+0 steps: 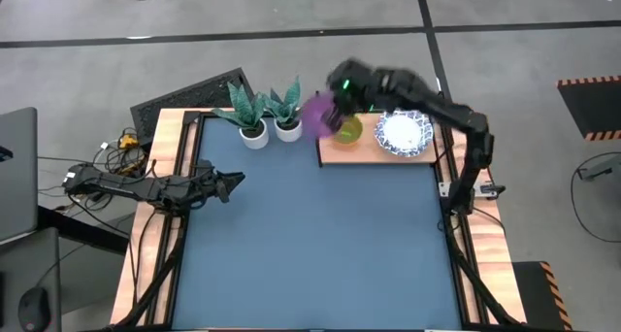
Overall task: Place and stack bowls onto a shelf
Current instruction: Stack the violet bowl on the green bowl on the shelf
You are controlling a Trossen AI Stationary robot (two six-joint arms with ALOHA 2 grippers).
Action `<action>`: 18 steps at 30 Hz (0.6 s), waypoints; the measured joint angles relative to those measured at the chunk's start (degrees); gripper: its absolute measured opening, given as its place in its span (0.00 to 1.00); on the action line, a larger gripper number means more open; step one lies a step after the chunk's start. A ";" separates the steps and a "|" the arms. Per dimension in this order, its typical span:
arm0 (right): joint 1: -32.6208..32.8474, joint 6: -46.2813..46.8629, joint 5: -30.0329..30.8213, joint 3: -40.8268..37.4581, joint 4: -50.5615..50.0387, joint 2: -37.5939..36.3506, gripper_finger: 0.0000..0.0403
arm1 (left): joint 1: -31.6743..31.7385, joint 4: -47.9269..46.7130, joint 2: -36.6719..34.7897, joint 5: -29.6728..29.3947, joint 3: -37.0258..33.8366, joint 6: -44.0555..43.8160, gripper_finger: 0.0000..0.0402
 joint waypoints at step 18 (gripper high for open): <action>-21.44 -9.69 -17.61 -0.07 -5.97 12.27 0.06 | 0.02 0.00 0.02 -0.16 0.00 0.72 0.24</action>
